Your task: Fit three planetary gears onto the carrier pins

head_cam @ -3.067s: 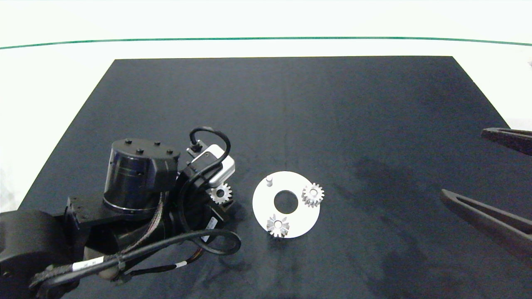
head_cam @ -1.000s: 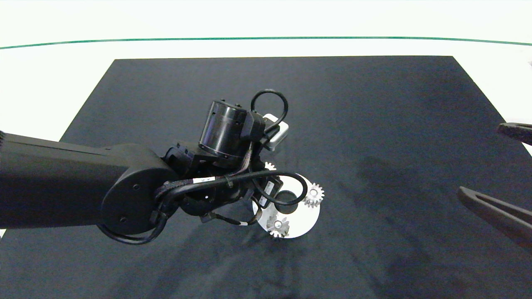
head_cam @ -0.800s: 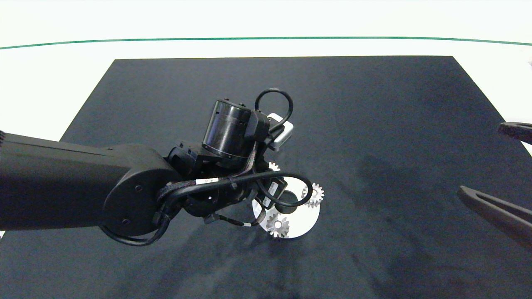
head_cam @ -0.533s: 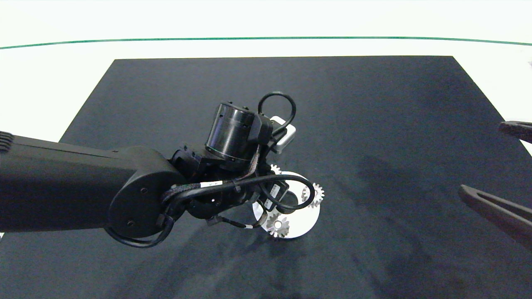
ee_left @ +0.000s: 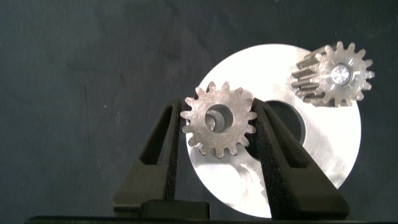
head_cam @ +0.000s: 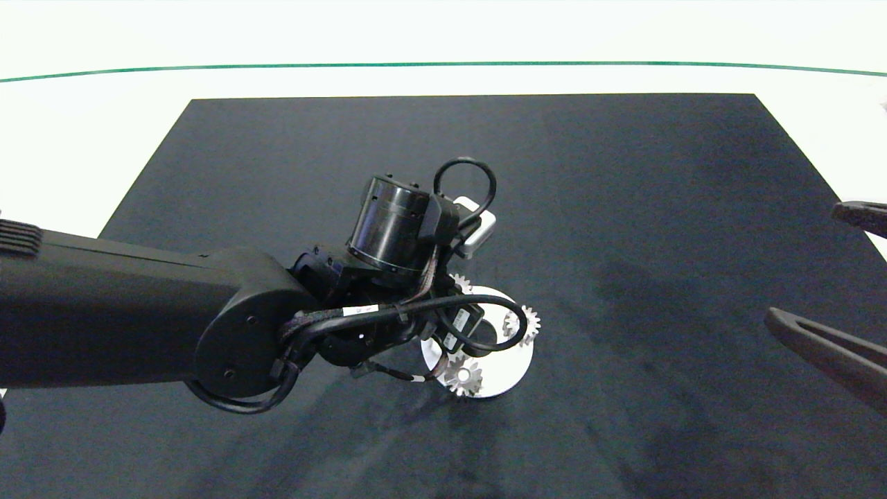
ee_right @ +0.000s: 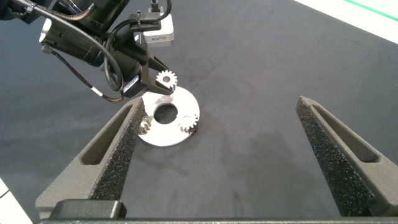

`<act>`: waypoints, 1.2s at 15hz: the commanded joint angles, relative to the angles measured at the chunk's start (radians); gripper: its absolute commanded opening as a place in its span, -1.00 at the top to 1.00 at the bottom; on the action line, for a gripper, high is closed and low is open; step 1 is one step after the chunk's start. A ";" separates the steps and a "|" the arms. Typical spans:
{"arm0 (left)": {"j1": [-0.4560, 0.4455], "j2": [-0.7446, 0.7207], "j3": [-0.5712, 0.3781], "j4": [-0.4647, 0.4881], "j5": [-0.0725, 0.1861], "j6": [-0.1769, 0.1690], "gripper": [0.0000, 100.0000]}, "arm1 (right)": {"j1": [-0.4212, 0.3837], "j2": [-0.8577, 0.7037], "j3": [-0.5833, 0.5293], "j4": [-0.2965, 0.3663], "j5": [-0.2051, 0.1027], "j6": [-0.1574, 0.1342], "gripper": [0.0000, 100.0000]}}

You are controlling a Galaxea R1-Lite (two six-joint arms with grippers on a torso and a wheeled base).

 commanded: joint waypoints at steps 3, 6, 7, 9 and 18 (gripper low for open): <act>0.009 -0.019 0.009 0.003 0.001 0.000 1.00 | 0.000 0.001 0.001 -0.002 -0.001 -0.002 -1.00; 0.009 -0.019 0.008 0.002 0.001 0.001 1.00 | 0.000 -0.001 0.001 -0.002 -0.001 -0.002 -1.00; 0.009 -0.017 0.006 0.002 0.001 0.001 1.00 | 0.000 -0.001 0.001 -0.002 -0.001 -0.002 -1.00; 0.014 -0.016 0.006 0.000 0.003 0.001 1.00 | 0.000 -0.002 0.001 -0.002 -0.001 -0.002 -1.00; 0.015 -0.014 0.005 -0.004 0.003 0.001 -1.00 | 0.000 -0.007 0.001 -0.002 0.000 -0.002 -1.00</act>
